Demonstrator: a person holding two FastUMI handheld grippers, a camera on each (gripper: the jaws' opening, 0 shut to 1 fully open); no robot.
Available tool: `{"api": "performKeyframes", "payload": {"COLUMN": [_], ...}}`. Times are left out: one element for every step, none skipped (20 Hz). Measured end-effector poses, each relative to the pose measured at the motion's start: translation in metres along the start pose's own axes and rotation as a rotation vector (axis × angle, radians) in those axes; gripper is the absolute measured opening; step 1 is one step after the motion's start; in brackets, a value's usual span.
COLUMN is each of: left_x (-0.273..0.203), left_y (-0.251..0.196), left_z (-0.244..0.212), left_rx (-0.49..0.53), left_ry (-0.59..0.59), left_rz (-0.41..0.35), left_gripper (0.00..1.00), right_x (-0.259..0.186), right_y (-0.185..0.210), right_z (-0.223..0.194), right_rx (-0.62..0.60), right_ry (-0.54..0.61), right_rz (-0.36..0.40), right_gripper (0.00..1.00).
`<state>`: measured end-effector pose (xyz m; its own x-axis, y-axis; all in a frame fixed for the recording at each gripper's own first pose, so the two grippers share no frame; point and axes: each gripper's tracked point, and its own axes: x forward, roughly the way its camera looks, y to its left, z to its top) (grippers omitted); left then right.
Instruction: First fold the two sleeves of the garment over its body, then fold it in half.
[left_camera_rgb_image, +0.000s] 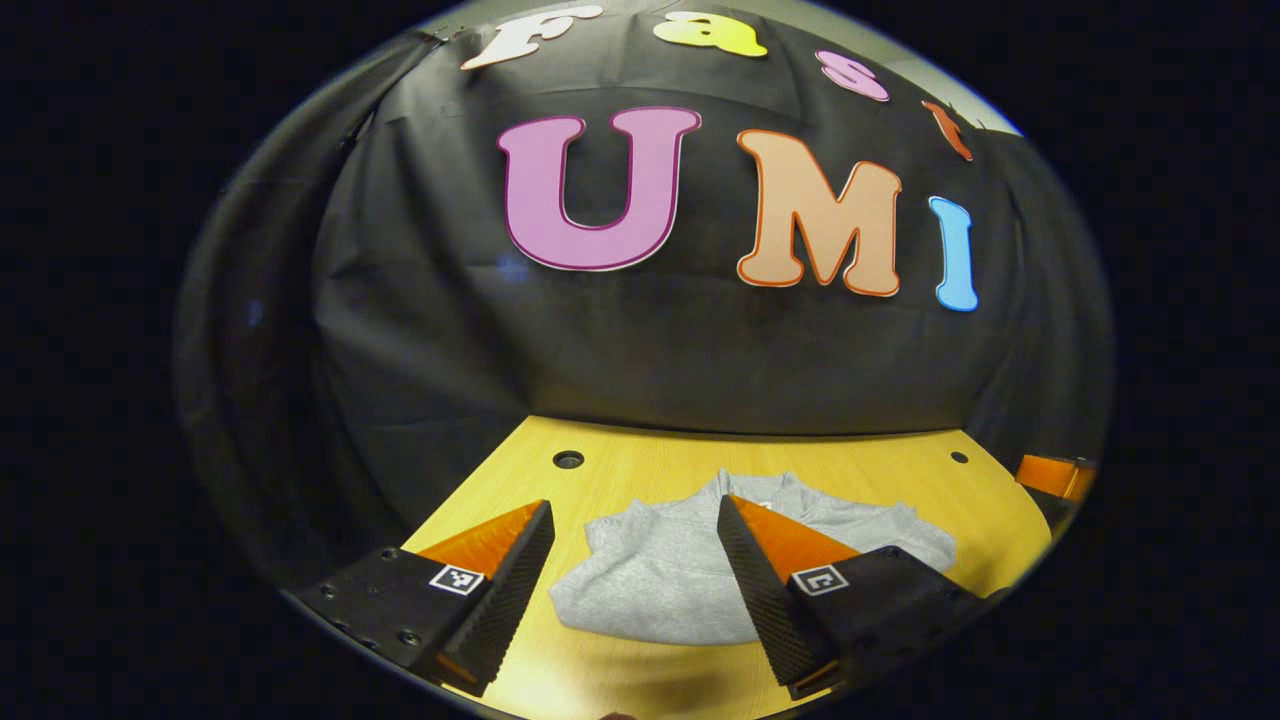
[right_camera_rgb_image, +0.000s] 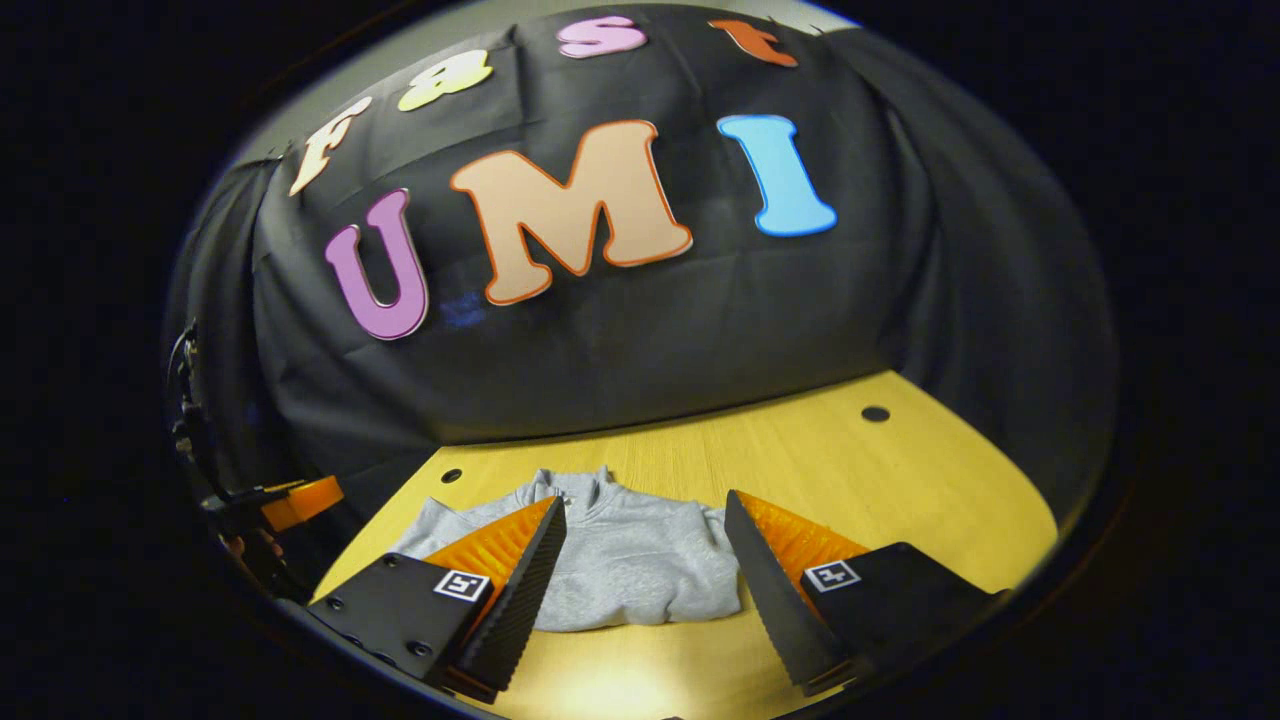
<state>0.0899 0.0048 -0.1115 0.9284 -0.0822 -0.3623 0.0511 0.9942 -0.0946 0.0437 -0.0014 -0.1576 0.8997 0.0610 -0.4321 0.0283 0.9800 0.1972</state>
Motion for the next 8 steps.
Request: {"api": "performKeyframes", "payload": {"left_x": [-0.006,-0.011,-0.016,-0.021,-0.026,-0.032,-0.036,-0.041], "left_y": [0.001,0.000,-0.001,-0.002,-0.002,0.001,0.003,0.003], "left_z": [0.003,0.005,0.008,0.009,0.011,0.014,0.016,0.019], "left_rx": [0.003,0.004,0.005,0.008,0.011,0.018,0.023,0.028], "left_ry": [-0.012,-0.018,-0.032,-0.035,-0.045,-0.056,-0.064,-0.076], "left_rz": [0.009,0.016,0.020,0.022,0.023,0.027,0.032,0.034], "left_gripper": [0.95,0.95,0.95,0.95,0.95,0.95,0.95,0.95], "right_x": [-0.010,-0.017,-0.024,-0.030,-0.035,-0.039,-0.039,-0.041], "right_y": [0.004,0.008,0.011,0.013,0.016,0.019,0.020,0.019], "right_z": [0.004,0.008,0.009,0.011,0.011,0.013,0.013,0.016], "right_rx": [-0.037,-0.066,-0.089,-0.105,-0.114,-0.114,-0.113,-0.113], "right_ry": [-0.028,-0.051,-0.068,-0.082,-0.089,-0.095,-0.102,-0.107], "right_rz": [0.004,0.004,0.009,0.008,0.008,0.009,0.009,0.009], "right_gripper": [0.98,0.98,0.98,0.98,0.98,0.98,0.98,0.98]}}
